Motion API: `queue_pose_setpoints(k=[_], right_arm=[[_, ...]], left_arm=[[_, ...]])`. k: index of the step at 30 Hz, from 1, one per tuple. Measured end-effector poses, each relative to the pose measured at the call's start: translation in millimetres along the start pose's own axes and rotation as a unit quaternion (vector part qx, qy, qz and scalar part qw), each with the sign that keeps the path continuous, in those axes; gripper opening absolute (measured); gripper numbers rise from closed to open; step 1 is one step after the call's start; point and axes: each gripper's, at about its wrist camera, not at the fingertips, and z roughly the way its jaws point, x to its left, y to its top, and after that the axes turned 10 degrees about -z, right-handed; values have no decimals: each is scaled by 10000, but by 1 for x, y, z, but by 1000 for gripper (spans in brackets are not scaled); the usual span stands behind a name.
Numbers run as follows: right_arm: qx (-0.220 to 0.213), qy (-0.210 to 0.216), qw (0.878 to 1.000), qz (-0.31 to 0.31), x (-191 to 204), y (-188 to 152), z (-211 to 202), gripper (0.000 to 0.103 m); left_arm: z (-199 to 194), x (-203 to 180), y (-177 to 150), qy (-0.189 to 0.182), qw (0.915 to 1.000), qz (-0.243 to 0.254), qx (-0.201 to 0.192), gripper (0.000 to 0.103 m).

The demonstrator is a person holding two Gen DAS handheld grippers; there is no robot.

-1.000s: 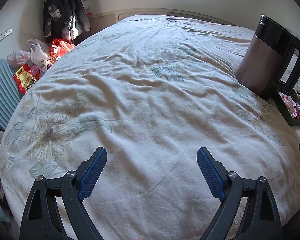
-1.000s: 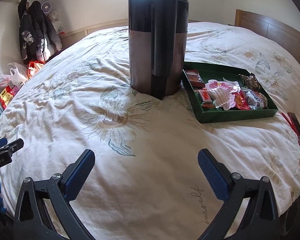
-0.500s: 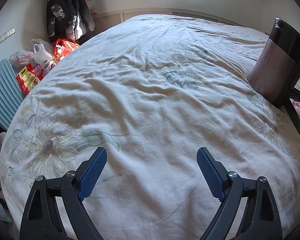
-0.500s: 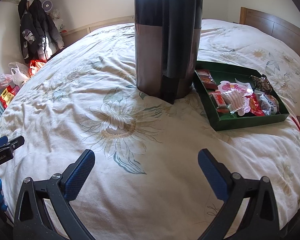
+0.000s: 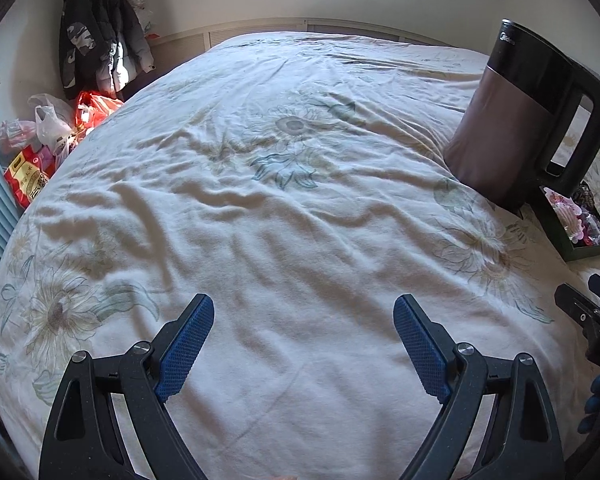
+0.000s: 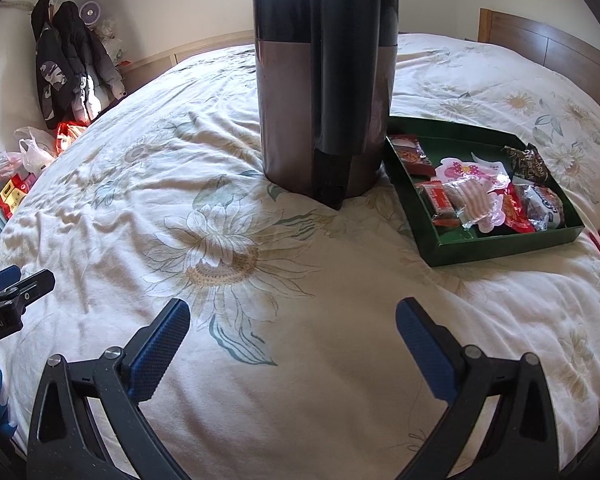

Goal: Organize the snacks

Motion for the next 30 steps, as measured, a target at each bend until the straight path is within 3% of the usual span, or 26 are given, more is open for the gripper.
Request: queue_pose_setpoints(k=[16, 30], right_arm=[[-18, -449, 9979, 461, -108, -26, -20, 103], [-7, -448, 9980, 438, -155, -42, -17, 103]], left_arm=[[-14, -144, -12, -401, 9960, 793, -20, 88], [-7, -208, -26, -462, 9929, 1089, 82, 88]])
